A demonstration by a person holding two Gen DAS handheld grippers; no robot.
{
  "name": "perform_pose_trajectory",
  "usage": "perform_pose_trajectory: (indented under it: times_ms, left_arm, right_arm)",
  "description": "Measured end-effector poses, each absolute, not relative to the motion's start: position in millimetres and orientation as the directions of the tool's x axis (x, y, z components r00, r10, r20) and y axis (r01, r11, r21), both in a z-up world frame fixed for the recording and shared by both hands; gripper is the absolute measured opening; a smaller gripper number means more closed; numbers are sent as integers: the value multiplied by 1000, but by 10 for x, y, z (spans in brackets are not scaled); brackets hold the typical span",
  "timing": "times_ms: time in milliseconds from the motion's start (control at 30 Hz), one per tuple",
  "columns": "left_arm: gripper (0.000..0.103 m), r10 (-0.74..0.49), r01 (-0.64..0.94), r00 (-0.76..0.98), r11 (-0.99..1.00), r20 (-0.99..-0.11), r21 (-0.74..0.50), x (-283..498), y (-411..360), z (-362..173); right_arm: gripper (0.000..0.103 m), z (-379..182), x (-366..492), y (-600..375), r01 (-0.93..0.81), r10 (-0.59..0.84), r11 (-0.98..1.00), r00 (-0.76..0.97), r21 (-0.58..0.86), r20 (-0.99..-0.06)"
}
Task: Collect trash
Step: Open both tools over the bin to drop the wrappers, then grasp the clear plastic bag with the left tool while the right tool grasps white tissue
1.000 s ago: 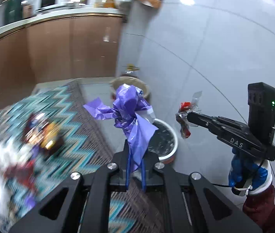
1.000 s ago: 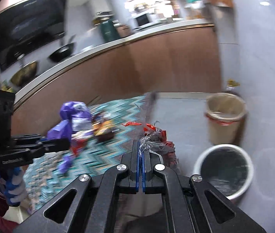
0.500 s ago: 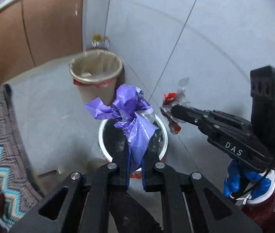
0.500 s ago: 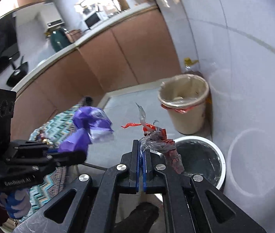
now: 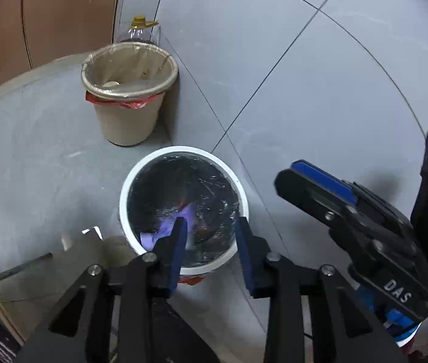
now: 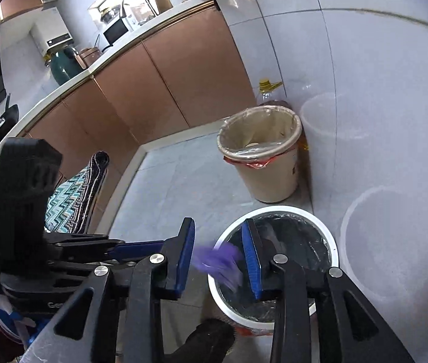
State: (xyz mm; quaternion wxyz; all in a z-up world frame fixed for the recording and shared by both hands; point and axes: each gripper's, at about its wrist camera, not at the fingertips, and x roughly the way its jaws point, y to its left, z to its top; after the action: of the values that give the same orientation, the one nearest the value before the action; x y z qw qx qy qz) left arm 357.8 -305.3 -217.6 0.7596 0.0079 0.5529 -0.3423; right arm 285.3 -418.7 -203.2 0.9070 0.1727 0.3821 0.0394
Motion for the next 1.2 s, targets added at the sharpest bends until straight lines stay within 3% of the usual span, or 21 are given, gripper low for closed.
perform_pose_trajectory:
  times_ms: [267, 600, 733, 1000, 1200]
  left_arm:
    - [32, -528, 527, 193, 767, -827, -366, 3535, -2902, -2039]
    - [32, -540, 504, 352, 798, -765, -331, 3274, -2346, -1472]
    - [40, -528, 479, 449, 823, -721, -305, 3022, -2003, -1137]
    - [41, -498, 403, 595, 864, -631, -301, 2418, -1137, -616]
    - [41, -404, 304, 704, 915, -584, -265, 1852, -334, -401]
  right_arm:
    - [37, -1899, 2714, -4150, 68, 155, 953, 730, 297, -665]
    - [37, -1655, 2574, -4039, 42, 158, 956, 758, 289, -632]
    - [41, -1402, 2422, -3855, 0, 176, 960, 780, 282, -600]
    - [47, -865, 1961, -3323, -87, 202, 969, 814, 230, -544]
    - [49, -607, 1633, -2802, -168, 245, 967, 812, 191, -530]
